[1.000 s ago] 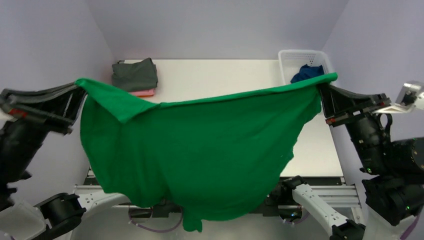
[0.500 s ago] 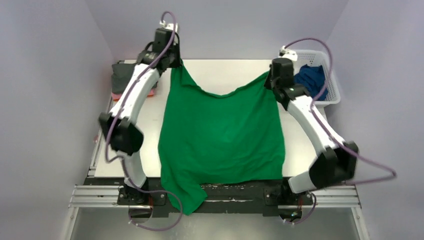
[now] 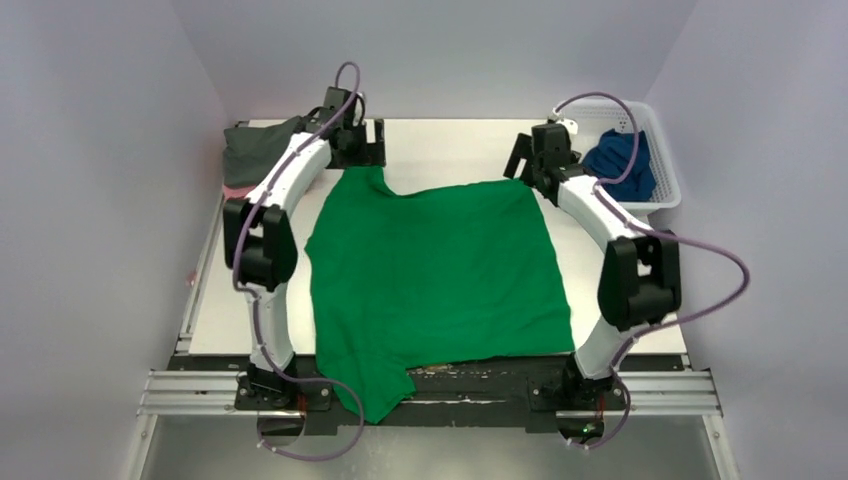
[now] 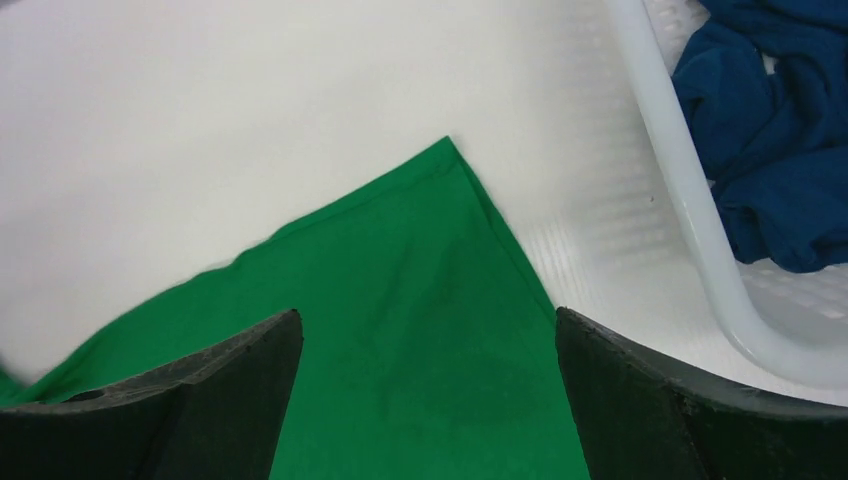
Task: Fold and stack the t-shirts
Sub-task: Flatten out the tshirt
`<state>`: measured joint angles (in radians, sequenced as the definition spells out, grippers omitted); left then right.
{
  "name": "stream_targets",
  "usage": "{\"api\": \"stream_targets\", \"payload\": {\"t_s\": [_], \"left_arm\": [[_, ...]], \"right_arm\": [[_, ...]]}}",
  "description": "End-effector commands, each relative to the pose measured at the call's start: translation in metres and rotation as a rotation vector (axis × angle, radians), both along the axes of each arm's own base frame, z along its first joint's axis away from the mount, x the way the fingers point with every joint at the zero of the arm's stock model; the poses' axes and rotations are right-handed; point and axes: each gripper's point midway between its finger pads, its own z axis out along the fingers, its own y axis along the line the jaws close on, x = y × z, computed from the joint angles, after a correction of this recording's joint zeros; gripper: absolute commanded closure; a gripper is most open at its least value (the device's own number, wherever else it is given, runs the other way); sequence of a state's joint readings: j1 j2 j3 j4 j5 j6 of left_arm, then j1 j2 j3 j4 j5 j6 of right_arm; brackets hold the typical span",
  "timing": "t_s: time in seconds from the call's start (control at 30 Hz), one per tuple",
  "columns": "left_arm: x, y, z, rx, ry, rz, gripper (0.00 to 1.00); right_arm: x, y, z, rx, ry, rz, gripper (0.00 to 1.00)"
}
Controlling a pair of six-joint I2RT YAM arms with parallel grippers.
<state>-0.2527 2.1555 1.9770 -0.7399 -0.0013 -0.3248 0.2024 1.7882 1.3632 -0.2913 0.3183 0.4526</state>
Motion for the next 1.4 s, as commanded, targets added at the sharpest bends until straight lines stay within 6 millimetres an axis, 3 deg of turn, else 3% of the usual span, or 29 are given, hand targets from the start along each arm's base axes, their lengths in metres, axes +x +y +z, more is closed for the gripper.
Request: {"api": "stream_targets", "payload": {"t_s": [0.0, 0.1, 0.13, 0.17, 0.33, 0.43, 0.53, 0.7, 0.97, 1.17, 1.27, 1.37], "left_arm": [[-0.034, -0.006, 0.081, -0.124, -0.157, 0.019, 0.0], [-0.077, -0.003, 0.052, -0.145, -0.081, 0.046, 0.0], [-0.092, -0.007, 0.051, -0.167, -0.085, 0.041, 0.0], [-0.105, -0.009, 0.034, -0.178, -0.055, 0.043, 0.0], [-0.167, -0.04, -0.015, -0.191, 0.056, -0.009, 0.0], [-0.184, -0.049, -0.044, -0.17, 0.132, 0.004, 0.0], [-0.187, -0.06, -0.066, -0.208, 0.208, 0.009, 0.0], [-0.167, -0.075, -0.088, -0.212, 0.273, 0.021, 0.0], [-0.11, -0.108, -0.102, -0.254, 0.357, -0.004, 0.0], [-0.064, -0.121, -0.075, -0.332, 0.346, -0.048, 0.0], [-0.031, -0.126, -0.071, -0.394, 0.307, -0.05, 0.0], [0.003, -0.128, -0.07, -0.433, 0.27, -0.053, 0.0]], "right_arm": [[-0.03, 0.018, 0.03, 0.102, -0.082, 0.089, 0.04], [-0.064, 0.035, 0.012, 0.161, -0.039, 0.158, 0.04], [-0.075, 0.041, 0.006, 0.175, -0.023, 0.177, 0.04], [-0.085, 0.048, -0.001, 0.185, -0.003, 0.201, 0.04], [-0.127, 0.078, -0.033, 0.177, 0.097, 0.266, 0.03], [-0.137, 0.086, -0.05, 0.206, 0.128, 0.269, 0.03], [-0.14, 0.086, -0.068, 0.221, 0.158, 0.247, 0.04], [-0.134, 0.079, -0.094, 0.212, 0.211, 0.186, 0.03], [-0.09, 0.061, -0.119, 0.266, 0.245, 0.128, 0.03], [-0.047, 0.054, -0.126, 0.309, 0.237, 0.105, 0.03], [-0.029, 0.052, -0.118, 0.324, 0.208, 0.111, 0.03], [-0.021, 0.052, -0.098, 0.313, 0.177, 0.132, 0.03]]}}
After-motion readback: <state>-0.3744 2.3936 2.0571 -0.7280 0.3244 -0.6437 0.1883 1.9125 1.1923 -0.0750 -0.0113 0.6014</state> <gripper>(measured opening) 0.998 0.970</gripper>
